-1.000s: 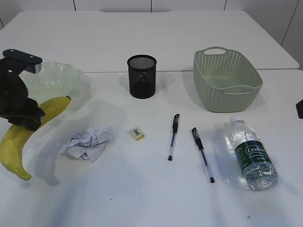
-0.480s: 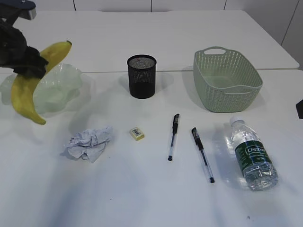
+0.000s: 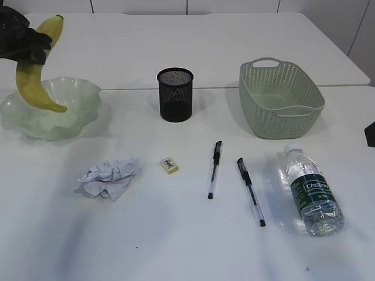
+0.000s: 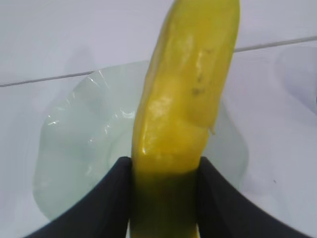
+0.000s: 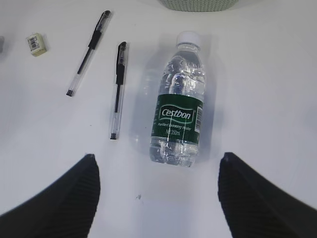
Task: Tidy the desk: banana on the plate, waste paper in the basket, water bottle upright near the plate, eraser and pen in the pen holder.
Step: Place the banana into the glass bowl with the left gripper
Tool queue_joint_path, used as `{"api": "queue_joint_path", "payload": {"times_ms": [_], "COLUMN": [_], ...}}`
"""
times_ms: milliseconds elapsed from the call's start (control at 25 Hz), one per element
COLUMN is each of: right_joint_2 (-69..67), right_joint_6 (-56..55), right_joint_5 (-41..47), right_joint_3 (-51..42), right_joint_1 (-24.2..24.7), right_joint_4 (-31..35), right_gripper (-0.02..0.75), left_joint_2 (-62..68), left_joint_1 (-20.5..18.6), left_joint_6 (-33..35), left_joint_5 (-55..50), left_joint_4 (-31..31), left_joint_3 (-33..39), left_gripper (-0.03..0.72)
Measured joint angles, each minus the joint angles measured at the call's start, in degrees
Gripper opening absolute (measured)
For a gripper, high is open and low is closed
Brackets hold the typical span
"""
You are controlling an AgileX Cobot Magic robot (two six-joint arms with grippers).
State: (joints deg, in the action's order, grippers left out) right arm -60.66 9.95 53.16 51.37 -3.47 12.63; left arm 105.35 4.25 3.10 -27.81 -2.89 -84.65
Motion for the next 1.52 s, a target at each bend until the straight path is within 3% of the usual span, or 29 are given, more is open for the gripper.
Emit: {"api": "queue_joint_path", "payload": {"times_ms": [600, 960, 1520], "right_joint_2": [0.0, 0.0, 0.0], "right_joint_6": [0.0, 0.0, 0.0], "right_joint_5": [0.1, 0.1, 0.1], "right_joint_3": [0.0, 0.0, 0.0], "right_joint_1": [0.0, 0.0, 0.0], "right_joint_4": [1.7, 2.5, 2.5], "right_gripper": [0.552, 0.552, 0.552], "left_joint_2": [14.4, 18.1, 18.4], "left_joint_1": [-3.3, -3.3, -3.3], "left_joint_6": [-0.5, -0.5, -0.5], "left_joint_5": [2.9, 3.1, 2.6], "left_joint_4": [-8.7, -9.9, -10.3], "left_joint_3": [-10.1, -10.7, -10.7], "left_gripper": [0.271, 0.276, 0.443]}}
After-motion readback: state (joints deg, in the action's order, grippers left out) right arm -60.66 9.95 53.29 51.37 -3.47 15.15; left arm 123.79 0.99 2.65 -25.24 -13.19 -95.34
